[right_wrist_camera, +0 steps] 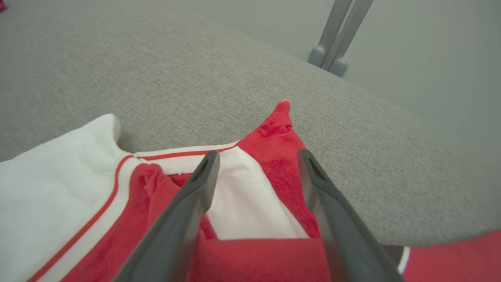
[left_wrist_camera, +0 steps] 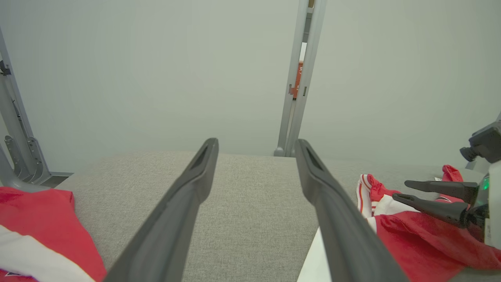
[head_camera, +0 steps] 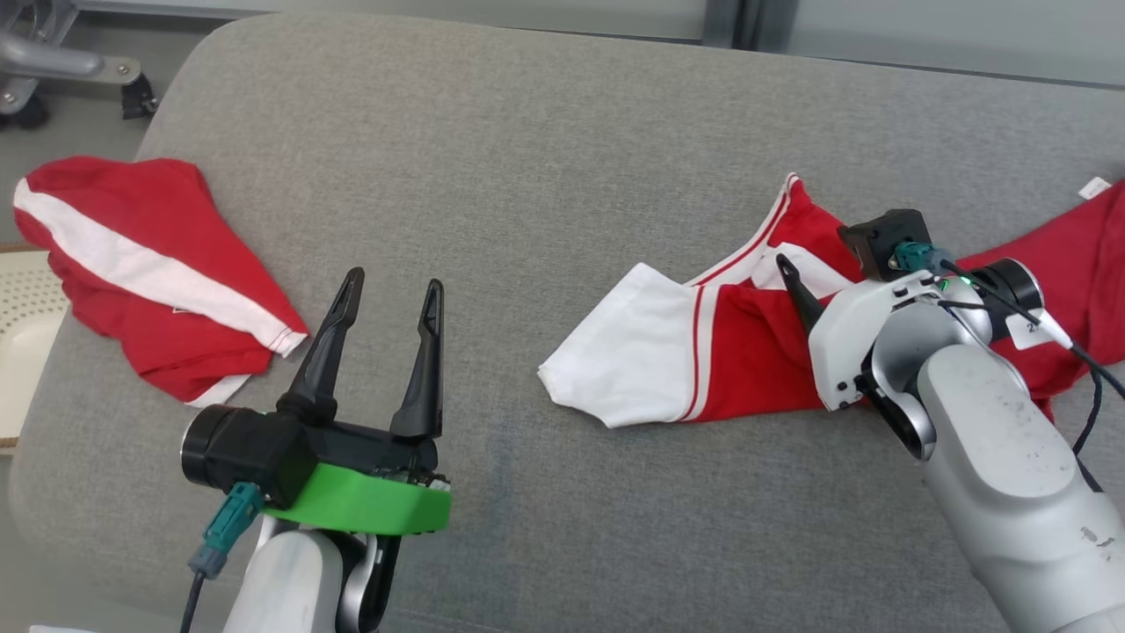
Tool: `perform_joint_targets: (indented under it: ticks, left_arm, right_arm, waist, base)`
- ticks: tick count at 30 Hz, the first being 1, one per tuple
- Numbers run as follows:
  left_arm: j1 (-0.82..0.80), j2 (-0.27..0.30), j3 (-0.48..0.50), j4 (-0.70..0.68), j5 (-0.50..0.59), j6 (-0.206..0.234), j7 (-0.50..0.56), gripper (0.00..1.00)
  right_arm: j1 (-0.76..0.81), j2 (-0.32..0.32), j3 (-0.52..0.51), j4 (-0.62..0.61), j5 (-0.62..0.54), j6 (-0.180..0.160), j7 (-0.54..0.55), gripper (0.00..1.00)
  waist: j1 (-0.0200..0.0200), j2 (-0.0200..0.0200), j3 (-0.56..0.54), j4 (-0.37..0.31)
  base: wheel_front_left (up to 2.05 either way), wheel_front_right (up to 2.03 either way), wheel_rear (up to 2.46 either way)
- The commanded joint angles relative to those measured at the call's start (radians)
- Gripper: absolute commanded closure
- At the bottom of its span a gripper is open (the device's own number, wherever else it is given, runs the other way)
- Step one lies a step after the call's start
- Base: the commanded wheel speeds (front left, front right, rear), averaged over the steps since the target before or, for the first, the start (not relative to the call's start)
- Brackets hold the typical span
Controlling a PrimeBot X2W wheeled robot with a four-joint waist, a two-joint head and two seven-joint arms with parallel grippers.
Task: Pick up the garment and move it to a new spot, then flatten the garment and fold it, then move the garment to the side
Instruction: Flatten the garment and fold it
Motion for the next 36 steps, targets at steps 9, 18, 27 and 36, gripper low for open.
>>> perform_joint_targets:
  ticks: [9,18,27,36]
  left_arm:
    - [-0.020,0.001,-0.023,-0.006,-0.040,0.027,0.001,0.00]
    - [-0.025,0.001,-0.035,-0.001,-0.052,0.041,0.001,0.00]
    - [-0.022,0.001,-0.030,0.001,-0.038,0.045,0.001,0.00]
    - [-0.016,0.001,-0.024,-0.006,-0.039,0.040,0.001,0.00]
  right_arm:
    - [-0.094,-0.104,0.109,0.079,0.122,-0.002,0.271,0.05]
    - [-0.167,-0.147,0.103,0.047,0.109,-0.002,0.231,1.00]
    - [-0.280,-0.123,-0.054,0.002,-0.027,-0.002,0.063,1.00]
    - [-0.383,-0.128,-0.116,0.042,-0.152,-0.002,-0.005,0.81]
  waist:
    - [0.0000,0.0000,0.044,0.087]
    - [0.0000,0.0000,0.039,0.092]
    - [0.0000,0.0000,0.010,0.075]
    - [0.0000,0.0000,0.005,0.077]
  base:
    - [0.00,0.00,0.00]
    - [0.00,0.00,0.00]
    - [0.00,0.00,0.00]
    - [0.00,0.00,0.00]
